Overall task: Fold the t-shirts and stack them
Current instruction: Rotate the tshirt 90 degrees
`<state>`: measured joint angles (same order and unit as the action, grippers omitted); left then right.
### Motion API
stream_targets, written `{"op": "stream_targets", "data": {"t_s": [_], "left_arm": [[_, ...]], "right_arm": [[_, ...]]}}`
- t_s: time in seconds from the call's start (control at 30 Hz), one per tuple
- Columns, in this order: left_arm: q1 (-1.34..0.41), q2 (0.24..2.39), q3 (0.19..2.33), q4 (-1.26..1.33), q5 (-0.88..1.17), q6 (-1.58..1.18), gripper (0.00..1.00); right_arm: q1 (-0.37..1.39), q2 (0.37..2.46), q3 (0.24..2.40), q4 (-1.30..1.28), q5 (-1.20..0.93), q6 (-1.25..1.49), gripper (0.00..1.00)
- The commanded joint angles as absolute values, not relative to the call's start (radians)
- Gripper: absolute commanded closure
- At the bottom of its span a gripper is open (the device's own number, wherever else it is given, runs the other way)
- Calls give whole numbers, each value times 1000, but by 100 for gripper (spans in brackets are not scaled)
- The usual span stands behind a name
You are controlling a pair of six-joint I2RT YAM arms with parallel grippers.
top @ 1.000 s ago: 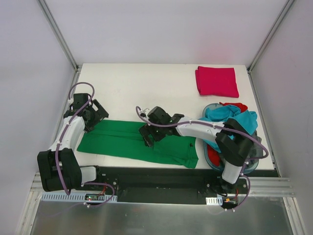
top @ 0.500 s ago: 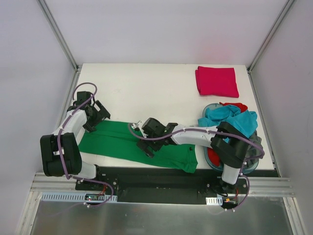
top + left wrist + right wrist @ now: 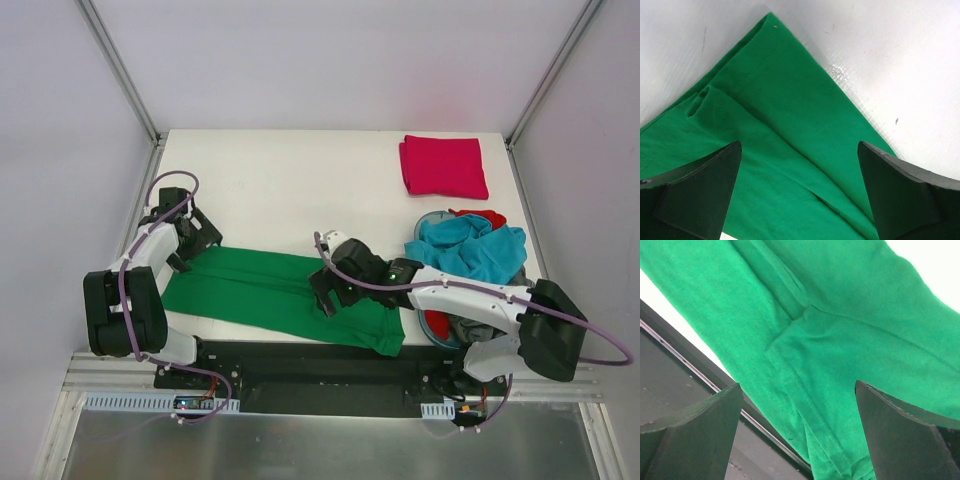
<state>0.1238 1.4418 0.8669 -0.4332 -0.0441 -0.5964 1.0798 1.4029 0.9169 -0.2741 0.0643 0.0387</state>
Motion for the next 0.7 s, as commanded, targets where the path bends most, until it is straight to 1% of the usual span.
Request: {"op": "stream_targets", "data": {"t_s": [0.0, 0.13, 0.2, 0.27, 0.4, 0.53, 0.67], "left_arm": [[118, 1447, 867, -463, -91, -621, 1], [120, 1457, 871, -463, -81, -621, 1], [120, 1459, 870, -465, -80, -623, 1], [121, 1459, 870, -465, -71, -627, 1], [121, 1451, 865, -466, -77, -644, 1], [121, 1408, 848, -468, -92, -658, 1], [118, 1384, 792, -466, -51, -696, 1]], "right_arm": [[1037, 1370, 853, -340, 32, 308, 4], [944, 1410, 789, -315, -81, 415, 4], [875, 1455, 770, -253, -150, 426, 4], [795, 1515, 788, -236, -193, 393, 4], [645, 1682, 905, -271, -236, 302, 4], [528, 1894, 1115, -339, -302, 169, 4], [445, 2119, 1465, -509, -281, 109, 4]]}}
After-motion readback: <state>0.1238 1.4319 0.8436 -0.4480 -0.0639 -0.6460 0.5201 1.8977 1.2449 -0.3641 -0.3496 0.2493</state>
